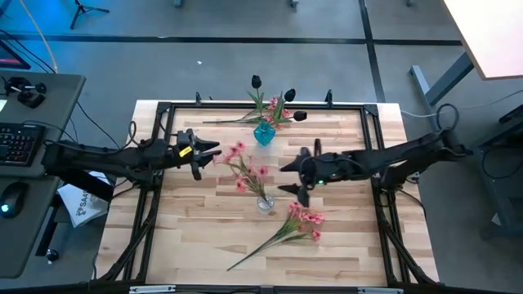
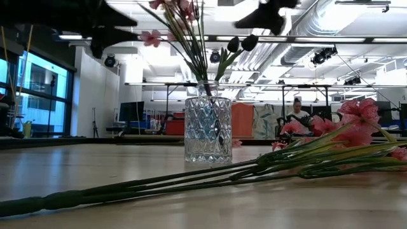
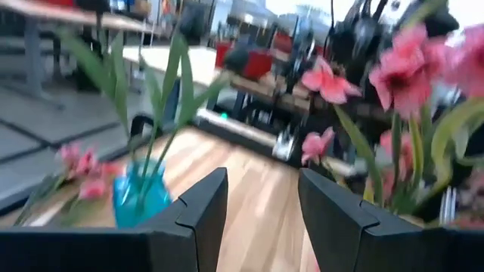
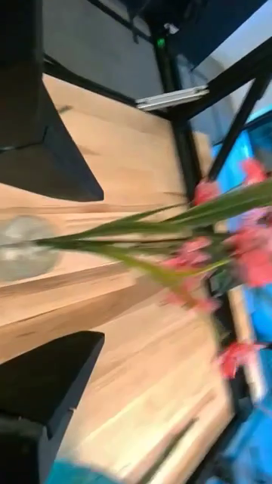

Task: Sort flowers into vase by color
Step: Put the middle pink flower into the transparent vase, then put the bottom pink flower into the transparent vase

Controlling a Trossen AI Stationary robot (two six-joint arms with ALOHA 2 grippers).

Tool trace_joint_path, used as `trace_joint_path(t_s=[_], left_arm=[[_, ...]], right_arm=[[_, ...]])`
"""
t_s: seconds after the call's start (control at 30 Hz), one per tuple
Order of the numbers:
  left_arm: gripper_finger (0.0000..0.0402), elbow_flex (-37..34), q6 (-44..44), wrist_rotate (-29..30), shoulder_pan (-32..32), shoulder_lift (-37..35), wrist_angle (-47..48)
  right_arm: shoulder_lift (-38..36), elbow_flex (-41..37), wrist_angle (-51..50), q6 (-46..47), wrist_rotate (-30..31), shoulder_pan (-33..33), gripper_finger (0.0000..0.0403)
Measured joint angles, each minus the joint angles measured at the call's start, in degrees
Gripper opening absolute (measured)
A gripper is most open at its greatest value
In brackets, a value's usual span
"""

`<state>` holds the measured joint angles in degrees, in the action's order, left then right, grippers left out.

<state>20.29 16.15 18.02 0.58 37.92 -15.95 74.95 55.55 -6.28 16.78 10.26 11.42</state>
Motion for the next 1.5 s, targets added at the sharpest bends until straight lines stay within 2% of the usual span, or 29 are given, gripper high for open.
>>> trace_joint_path(t_s=[0.17, 0.33, 0.4, 0.5, 0.6, 0.77, 0.9, 1.0, 1.07, 1.13, 1.23, 1.5], left_arm=[[0.0152, 0.0, 3.3, -0.1, 0.0, -8.6, 17.7], [0.0152, 0.0, 9.7, -0.8, 0.0, -17.0, 34.8], [0.0152, 0.0, 12.3, -5.2, 0.2, -18.5, 38.8], [0.0152, 0.0, 14.8, -17.0, 2.6, -17.0, 39.5], [0.0149, 0.1, 19.5, -23.8, 8.0, -11.6, 37.8], [0.0132, 0.1, 26.9, -24.9, 22.2, 1.2, 28.7], [0.0122, 0.1, 33.7, -20.5, 34.6, 12.9, 17.2], [0.0118, 0.1, 39.7, -14.1, 42.7, 21.6, 7.8], [0.0115, 2.1, 42.9, -9.1, 46.8, 27.5, 5.0], [0.011, 6.2, 43.6, -5.8, 49.6, 33.4, 5.0], [0.0098, 14.4, 43.1, -4.1, 51.1, 41.9, 8.4], [0.0079, 39.7, 43.8, 0.6, 48.8, 62.6, 32.6]], right_arm=[[-7.5, 0.0, -11.2, 5.7, 0.0, 0.0, 0.0299], [-12.7, 0.0, -14.5, 8.9, 0.2, 0.4, 0.0294], [-13.9, 0.0, -14.4, 8.9, 0.2, 0.7, 0.0293], [-14.5, 0.0, -14.5, 8.9, 0.2, 0.8, 0.0293], [-14.3, 0.0, -14.5, 8.9, 0.2, 0.7, 0.0293], [-14.2, 0.0, -14.9, 8.9, 0.3, 0.6, 0.0293], [-14.2, 0.0, -15.8, 8.8, 0.3, 0.6, 0.0293], [-14.2, 0.0, -17.2, 8.7, 1.0, 0.6, 0.0293], [-14.2, 0.0, -18.3, 8.7, 1.2, 0.6, 0.0293], [-14.2, 0.0, -19.3, 8.8, 1.2, 0.6, 0.0293], [-14.2, 0.0, -21.4, 8.8, 0.8, 0.6, 0.0293], [-14.2, 0.0, -26.8, 8.6, 0.7, 0.6, 0.0293]])
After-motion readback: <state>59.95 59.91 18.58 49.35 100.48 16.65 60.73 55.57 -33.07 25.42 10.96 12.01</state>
